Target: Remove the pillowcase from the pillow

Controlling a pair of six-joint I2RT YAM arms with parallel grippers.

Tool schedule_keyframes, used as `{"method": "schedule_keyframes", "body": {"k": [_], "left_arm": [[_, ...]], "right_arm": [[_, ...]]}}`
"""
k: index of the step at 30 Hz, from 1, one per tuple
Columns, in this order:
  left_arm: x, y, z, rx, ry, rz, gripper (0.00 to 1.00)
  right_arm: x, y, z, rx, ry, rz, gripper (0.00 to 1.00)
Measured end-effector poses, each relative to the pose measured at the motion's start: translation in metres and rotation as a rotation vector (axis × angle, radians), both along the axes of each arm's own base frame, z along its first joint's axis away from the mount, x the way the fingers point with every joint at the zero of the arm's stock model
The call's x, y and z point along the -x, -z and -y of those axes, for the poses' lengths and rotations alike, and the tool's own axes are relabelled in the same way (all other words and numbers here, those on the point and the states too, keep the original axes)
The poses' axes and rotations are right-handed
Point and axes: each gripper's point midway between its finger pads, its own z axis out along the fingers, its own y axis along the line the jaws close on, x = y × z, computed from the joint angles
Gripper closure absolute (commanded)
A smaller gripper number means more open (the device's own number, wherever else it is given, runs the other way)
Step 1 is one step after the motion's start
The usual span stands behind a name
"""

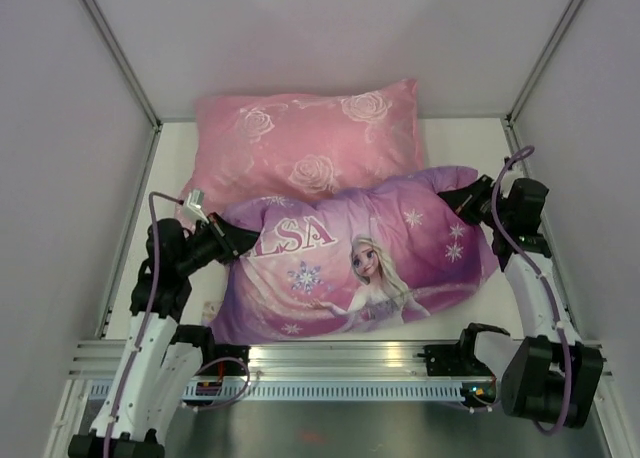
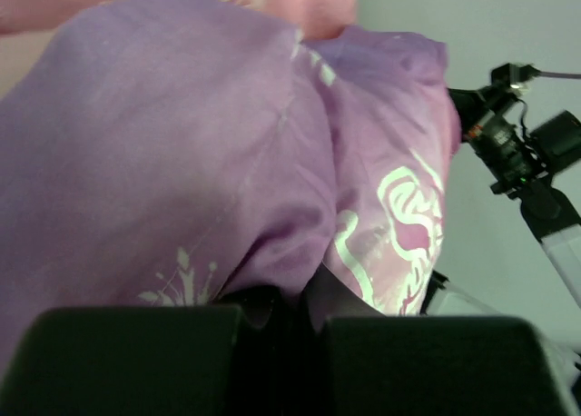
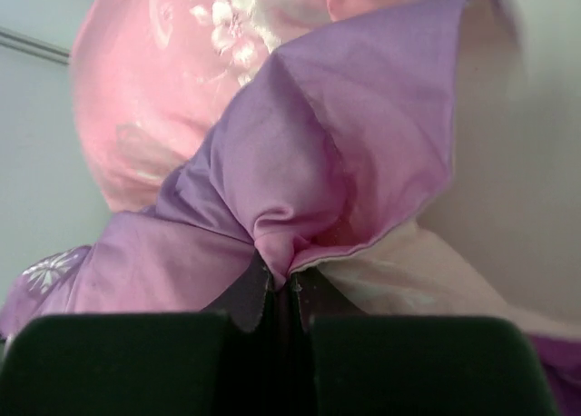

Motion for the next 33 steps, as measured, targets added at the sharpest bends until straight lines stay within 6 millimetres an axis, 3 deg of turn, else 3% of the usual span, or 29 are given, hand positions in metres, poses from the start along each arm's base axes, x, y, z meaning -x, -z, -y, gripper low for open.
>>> {"method": "schedule_keyframes", "body": {"k": [2,3,5,8,9,11,12,13,17,25,27,30,33], "left_arm": [[0.016,-0.003,0.001,0.025,0.008,0.032,0.98],[0.028,-0.015,0.002,0.038,0.021,0.087,0.98],[0.050,-0.037,0.005,0.060,0.060,0.200,0.98],[0.081,-0.064,0.009,0.080,0.123,0.337,0.98],[0.088,-0.068,0.010,0.082,0.138,0.357,0.98],[0.098,-0.072,0.012,0.085,0.162,0.367,0.98],[0.101,-0.073,0.012,0.085,0.167,0.367,0.98],[0.104,-0.074,0.012,0.086,0.170,0.372,0.98],[0.114,-0.077,0.011,0.092,0.172,0.398,0.98],[0.105,-0.074,0.001,0.084,0.069,0.319,0.98],[0.100,-0.074,-0.004,0.074,0.025,0.286,0.98],[0.091,-0.074,-0.013,0.050,-0.050,0.242,0.98],[0.080,-0.071,-0.024,0.022,-0.134,0.202,0.98]], "right_arm": [[0.015,0.005,0.003,0.030,0.028,-0.008,0.99],[0.024,-0.004,0.003,0.054,0.038,0.019,0.99],[0.041,-0.027,0.003,0.099,0.043,0.105,0.88],[0.067,-0.054,-0.002,0.144,0.034,0.184,0.51],[0.075,-0.056,-0.003,0.159,0.025,0.189,0.32],[0.085,-0.050,-0.007,0.154,0.014,0.157,0.25],[0.089,-0.047,-0.008,0.151,0.008,0.136,0.12],[0.094,-0.047,-0.010,0.144,0.006,0.118,0.08],[0.111,-0.070,-0.014,0.163,-0.002,0.078,0.05],[0.148,-0.167,-0.029,0.145,-0.025,0.203,0.05],[0.159,-0.172,-0.039,0.127,-0.075,0.224,0.04],[0.169,-0.164,-0.045,0.128,-0.116,0.174,0.02],[0.159,-0.153,-0.035,0.176,-0.072,0.093,0.02]]}}
